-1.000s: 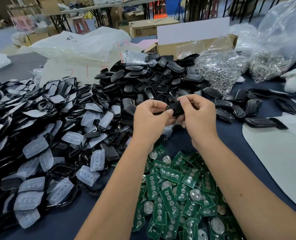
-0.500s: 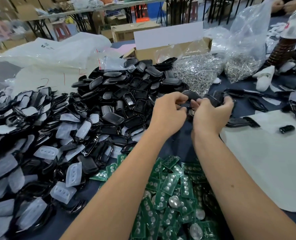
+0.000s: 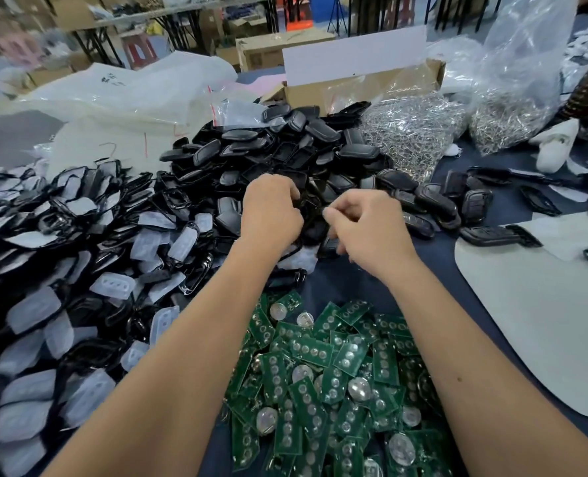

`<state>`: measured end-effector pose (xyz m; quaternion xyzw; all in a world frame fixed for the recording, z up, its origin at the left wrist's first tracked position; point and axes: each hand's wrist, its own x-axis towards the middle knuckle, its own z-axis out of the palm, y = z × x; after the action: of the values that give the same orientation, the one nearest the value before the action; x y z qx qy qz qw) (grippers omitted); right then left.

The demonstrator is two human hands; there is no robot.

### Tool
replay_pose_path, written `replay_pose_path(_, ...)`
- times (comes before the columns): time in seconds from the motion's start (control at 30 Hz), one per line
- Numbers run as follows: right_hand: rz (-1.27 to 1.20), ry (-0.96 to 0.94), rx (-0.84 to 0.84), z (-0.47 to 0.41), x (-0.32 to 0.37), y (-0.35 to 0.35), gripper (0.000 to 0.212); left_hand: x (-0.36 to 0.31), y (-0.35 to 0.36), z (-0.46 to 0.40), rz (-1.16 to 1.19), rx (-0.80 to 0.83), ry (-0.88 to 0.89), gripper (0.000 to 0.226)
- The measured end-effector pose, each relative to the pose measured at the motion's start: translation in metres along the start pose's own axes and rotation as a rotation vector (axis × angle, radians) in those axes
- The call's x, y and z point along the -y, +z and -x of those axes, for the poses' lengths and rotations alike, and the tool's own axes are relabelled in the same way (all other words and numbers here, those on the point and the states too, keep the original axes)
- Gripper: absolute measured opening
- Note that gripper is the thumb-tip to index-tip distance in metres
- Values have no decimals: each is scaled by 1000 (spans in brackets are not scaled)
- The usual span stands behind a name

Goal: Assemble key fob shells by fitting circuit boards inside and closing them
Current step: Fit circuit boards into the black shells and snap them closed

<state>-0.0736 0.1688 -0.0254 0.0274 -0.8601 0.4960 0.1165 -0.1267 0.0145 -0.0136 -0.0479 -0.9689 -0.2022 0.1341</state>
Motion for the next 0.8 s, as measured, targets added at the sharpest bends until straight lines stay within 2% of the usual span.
replay_pose_path(0.1,194,-130,288,3,4,3,27,6,-5,-1,74,-61,-62,5)
replay_pose_path(0.17,299,-182,424,7,8,6,29,11,-9,0,144,-107,-106,7)
replay_pose_path(0.27,228,-231,543,12,12,12,22,19,-20,5,256,-251,-172,14)
replay_pose_path(0.33,293,-316,570,14,12,18,32,25,-26,12,385,-317,-236,24)
replay_pose_path(0.43,347,-348,547,14,12,26,37,34,-33,26,610,-298,-371,26)
replay_pose_path(0.57,231,-276,450,16,10,30,22,51,-36,45,797,-307,-470,24)
replay_pose_path(0.67,181,-269,227,16,8,36,17,60,-37,55,1008,-311,-504,13)
replay_pose_path(0.8,121,-167,-109,12,4,36,19,63,-37,64,1051,-311,-469,16)
